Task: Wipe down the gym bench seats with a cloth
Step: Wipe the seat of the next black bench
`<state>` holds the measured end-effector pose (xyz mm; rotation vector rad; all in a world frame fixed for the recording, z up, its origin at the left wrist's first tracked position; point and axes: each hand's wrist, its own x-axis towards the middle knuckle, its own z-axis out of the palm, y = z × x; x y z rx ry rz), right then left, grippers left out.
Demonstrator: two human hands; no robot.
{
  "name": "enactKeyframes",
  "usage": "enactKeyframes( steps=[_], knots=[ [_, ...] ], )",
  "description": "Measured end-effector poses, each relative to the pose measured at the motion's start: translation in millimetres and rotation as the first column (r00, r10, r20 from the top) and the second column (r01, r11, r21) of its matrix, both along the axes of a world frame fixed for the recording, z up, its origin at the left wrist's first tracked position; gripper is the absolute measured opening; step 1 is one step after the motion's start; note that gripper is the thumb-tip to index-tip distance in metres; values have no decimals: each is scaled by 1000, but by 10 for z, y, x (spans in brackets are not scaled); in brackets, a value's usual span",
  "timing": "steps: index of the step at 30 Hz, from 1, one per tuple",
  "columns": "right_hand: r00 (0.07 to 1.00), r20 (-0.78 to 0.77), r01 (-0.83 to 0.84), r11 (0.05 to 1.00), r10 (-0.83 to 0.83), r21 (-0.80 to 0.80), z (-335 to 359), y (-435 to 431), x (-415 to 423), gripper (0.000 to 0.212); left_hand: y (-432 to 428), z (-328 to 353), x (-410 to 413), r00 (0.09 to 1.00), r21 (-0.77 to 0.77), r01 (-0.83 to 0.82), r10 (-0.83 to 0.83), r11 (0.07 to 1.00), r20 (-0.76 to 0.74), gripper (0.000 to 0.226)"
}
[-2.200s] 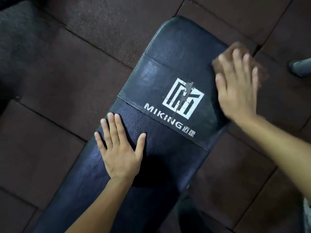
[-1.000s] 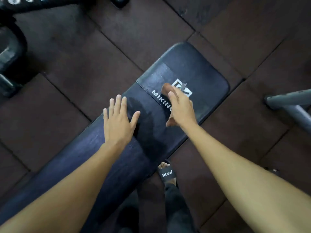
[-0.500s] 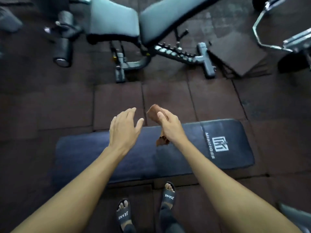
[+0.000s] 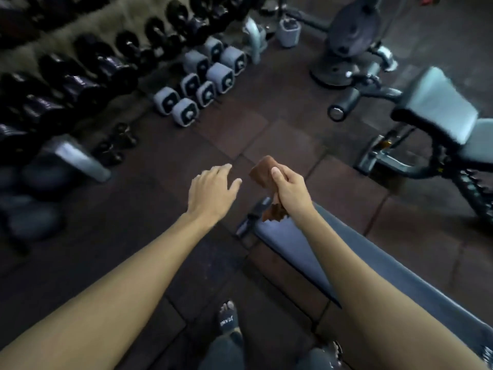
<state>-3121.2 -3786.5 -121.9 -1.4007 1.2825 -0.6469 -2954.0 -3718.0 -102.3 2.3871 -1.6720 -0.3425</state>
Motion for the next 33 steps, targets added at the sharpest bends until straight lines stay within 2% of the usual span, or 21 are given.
enactKeyframes(
  steps=[5, 10, 14, 20, 24, 29, 33],
  knots=[
    [990, 26, -138, 987, 137, 77, 4, 272, 1377, 35, 440, 170, 1204, 990, 87, -142, 142, 986, 7, 52],
    [979, 76, -200, 969, 191, 143, 41, 167, 2312, 47, 319, 247, 2097, 974, 99, -227, 226, 969, 17, 52],
    [981, 108, -174, 974, 159, 143, 119, -371, 2808, 32, -272, 301, 2616, 972, 82, -234, 235, 969, -1, 51],
    [989, 144, -60, 991, 43, 120, 92, -1768, 3412, 29, -1764, 313, 3298, 992, 54, -128, 128, 990, -4, 51],
    [989, 125, 69, 996, -76, 54, 236, -2714, 3531, 28, -2826, 403, 3469, 1000, 68, 11, -11, 998, 0, 50],
    [951, 81, 298, 954, -299, 23, 478, -3700, 3149, 31, -4183, 602, 3164, 967, 58, 253, -253, 966, -14, 50],
    [844, 104, 528, 849, -527, 19, 516, -4331, 2582, 27, -5249, 640, 2557, 879, 49, 476, -477, 878, 7, 50]
  ],
)
